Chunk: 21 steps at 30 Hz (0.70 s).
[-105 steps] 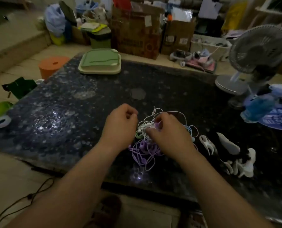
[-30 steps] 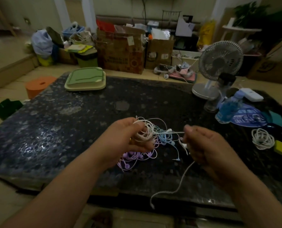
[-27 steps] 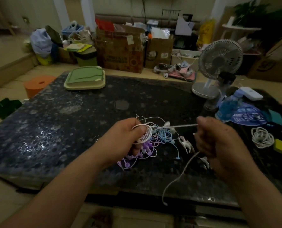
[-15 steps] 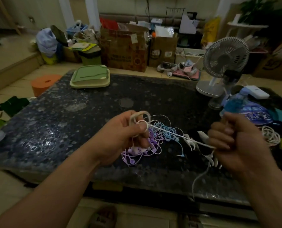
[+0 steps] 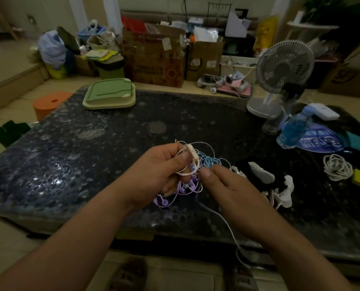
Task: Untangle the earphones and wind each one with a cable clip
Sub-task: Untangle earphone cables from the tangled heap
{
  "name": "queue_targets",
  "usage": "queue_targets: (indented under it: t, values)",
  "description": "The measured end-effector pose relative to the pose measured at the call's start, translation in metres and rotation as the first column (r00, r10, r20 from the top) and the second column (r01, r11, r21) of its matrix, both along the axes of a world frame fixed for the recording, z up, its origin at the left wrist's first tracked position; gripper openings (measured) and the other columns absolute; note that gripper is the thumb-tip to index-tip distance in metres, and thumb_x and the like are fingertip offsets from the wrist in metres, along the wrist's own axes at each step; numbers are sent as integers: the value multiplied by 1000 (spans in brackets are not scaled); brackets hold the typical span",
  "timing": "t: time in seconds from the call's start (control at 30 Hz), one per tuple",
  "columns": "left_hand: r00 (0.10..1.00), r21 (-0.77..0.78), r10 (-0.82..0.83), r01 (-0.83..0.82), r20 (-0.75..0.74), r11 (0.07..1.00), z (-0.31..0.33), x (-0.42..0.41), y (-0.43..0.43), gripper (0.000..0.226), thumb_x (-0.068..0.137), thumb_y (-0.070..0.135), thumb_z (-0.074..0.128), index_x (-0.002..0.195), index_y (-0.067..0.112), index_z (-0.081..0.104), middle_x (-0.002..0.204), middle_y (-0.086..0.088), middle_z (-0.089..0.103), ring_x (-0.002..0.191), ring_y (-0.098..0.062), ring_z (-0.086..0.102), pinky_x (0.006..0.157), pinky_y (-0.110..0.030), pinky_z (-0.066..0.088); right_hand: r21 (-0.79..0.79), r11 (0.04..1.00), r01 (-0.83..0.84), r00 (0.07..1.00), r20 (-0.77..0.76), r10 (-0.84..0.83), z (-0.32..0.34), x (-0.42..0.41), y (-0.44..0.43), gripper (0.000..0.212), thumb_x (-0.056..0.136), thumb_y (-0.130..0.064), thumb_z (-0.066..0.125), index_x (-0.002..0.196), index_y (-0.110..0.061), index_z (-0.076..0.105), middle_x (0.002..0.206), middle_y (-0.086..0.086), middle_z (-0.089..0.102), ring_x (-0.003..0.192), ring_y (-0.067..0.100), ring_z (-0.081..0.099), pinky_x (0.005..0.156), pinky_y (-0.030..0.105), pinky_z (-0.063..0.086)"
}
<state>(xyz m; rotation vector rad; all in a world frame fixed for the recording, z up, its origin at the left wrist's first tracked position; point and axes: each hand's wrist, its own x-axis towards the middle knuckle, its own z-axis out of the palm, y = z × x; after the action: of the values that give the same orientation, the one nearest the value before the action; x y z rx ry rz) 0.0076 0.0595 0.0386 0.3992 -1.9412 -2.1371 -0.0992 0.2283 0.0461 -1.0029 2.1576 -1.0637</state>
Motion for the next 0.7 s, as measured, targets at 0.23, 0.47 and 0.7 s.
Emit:
queue_targets:
  t: [0.23, 0.47, 0.7]
  values:
    - [1000, -36, 27, -27, 14, 999, 1, 0, -1, 40, 100, 32, 55, 111, -5, 63, 65, -8, 62, 39, -9, 36, 40, -20, 34, -197, 977, -81, 986, 124, 107, -10, -2, -2, 18, 100, -39, 64, 104, -31, 79, 124, -16, 71, 117, 0, 64, 106, 40, 50]
    - [999, -90, 18, -15, 32, 996, -1, 2, -3, 27, 108, 19, 49, 115, 6, 72, 59, 2, 54, 43, -8, 35, 44, -22, 33, -309, 932, 189, 885, 465, -25, -5, -1, -8, 28, 101, -23, 57, 74, -16, 63, 76, 5, 66, 70, 24, 61, 65, 34, 51]
    - [956, 121, 289, -293, 48, 949, -6, 2, -20, 28, 111, 17, 43, 98, 10, 67, 83, -12, 67, 52, -18, 54, 42, -24, 42, -502, 768, 398, 831, 551, -70, 15, -13, -2, 46, 89, -32, 65, 54, -20, 38, 54, 2, 25, 50, 20, 20, 50, 36, 16]
